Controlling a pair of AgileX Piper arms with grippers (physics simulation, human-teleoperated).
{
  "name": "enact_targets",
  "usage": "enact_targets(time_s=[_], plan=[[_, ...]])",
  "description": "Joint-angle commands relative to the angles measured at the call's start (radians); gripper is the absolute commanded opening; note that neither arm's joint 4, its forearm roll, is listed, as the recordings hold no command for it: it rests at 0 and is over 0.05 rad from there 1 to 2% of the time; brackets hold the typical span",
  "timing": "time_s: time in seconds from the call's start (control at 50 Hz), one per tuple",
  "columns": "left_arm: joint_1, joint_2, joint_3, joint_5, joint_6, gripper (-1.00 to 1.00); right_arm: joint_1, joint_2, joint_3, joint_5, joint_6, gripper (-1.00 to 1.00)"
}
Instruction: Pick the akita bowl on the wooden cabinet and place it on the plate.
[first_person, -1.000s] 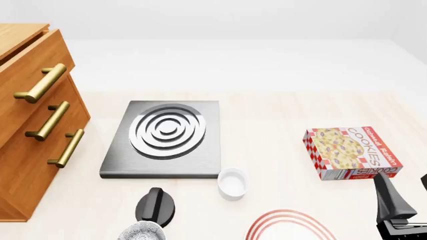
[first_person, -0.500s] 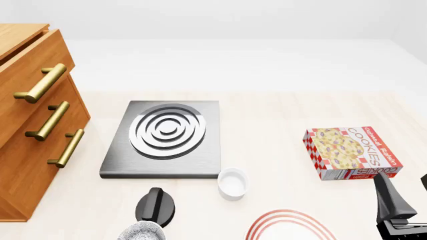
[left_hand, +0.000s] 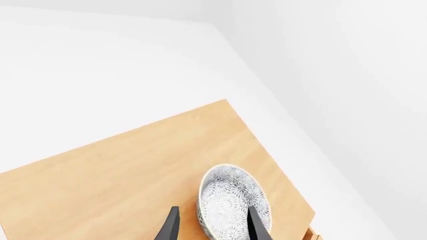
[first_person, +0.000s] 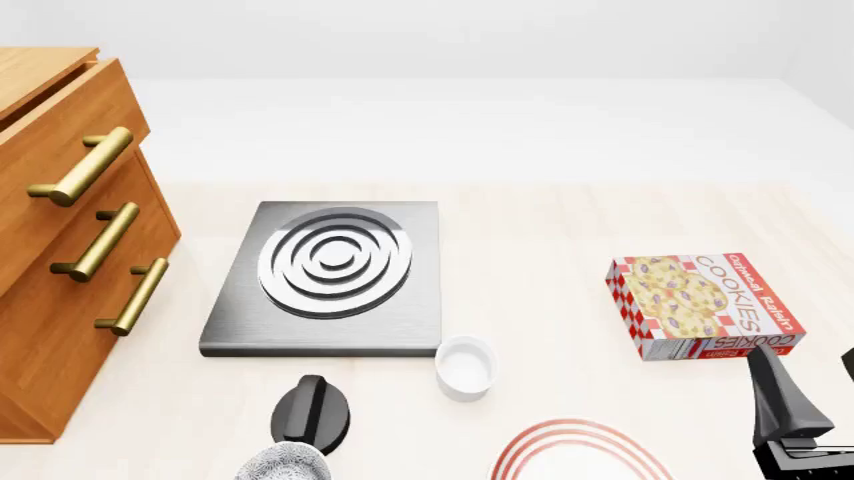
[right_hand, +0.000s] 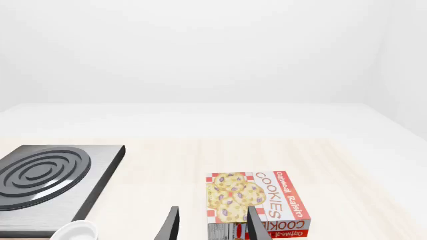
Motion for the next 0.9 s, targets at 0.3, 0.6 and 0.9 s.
enact_targets(time_s=[0.3, 0.6, 0.9], plan=[[-0.001, 0.041, -0.004, -0.008, -0.011, 1.00, 0.000, 0.000, 0.000, 0.000, 0.000, 1.00], [-0.011, 0.077, -0.011, -0.013, -0.011, 1.00, 0.000, 0.000, 0.000, 0.000, 0.000, 1.00], [-0.023, 0.103, -0.008, -0.023, -0.002, 1.00, 0.000, 0.000, 0.000, 0.000, 0.000, 1.00]])
